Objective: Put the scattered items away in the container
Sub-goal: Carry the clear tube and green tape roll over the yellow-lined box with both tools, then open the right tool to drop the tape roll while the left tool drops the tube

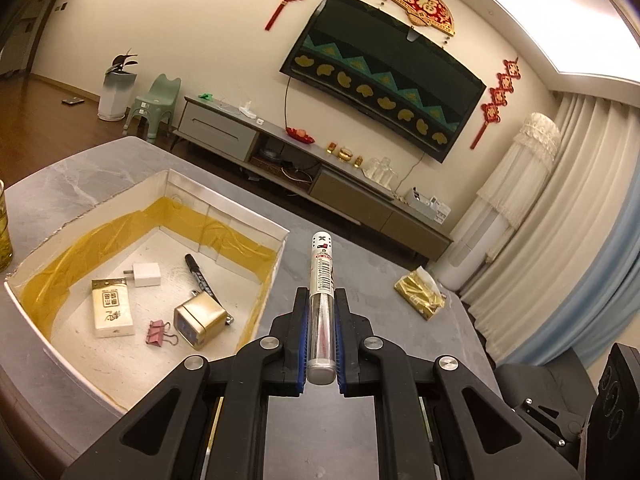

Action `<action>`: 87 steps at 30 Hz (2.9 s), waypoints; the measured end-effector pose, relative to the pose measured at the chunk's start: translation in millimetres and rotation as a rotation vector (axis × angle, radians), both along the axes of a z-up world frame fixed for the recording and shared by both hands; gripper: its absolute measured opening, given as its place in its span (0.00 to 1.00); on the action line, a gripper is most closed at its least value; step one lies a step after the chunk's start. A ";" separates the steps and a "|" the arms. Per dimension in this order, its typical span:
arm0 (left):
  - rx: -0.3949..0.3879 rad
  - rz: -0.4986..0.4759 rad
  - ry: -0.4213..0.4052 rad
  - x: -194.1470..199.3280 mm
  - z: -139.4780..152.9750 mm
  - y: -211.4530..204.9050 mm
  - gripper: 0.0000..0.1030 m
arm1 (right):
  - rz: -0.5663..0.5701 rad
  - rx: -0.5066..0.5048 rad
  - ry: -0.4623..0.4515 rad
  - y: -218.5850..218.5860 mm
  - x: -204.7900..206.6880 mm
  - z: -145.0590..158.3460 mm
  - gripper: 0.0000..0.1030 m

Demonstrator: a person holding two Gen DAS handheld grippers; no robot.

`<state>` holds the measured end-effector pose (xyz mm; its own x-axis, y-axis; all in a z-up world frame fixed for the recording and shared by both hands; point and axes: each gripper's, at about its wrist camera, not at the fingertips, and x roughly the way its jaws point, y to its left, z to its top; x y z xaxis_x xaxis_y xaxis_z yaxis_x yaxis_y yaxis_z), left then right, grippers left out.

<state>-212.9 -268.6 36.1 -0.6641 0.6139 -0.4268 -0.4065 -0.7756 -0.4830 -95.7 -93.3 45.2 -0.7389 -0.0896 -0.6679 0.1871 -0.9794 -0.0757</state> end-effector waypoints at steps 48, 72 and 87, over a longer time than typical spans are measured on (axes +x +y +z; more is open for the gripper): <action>-0.038 0.221 -0.235 -89.1 -64.2 -81.6 0.11 | 0.260 -0.145 -0.148 -87.2 -219.2 -6.4 0.49; -0.206 0.051 -0.310 -77.2 -87.0 -22.0 0.11 | 0.317 -0.052 -0.272 -136.1 -346.4 -54.7 0.49; -0.202 0.042 -0.299 -80.3 -84.9 -23.3 0.13 | 0.308 -0.024 -0.292 -138.7 -360.7 -70.8 0.50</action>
<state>-293.2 -291.9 -48.8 -0.5141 0.4722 -0.7160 -0.2359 -0.8804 -0.4113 -456.5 -232.0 -25.6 -0.4547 -0.2949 -0.8404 0.4818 -0.8751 0.0464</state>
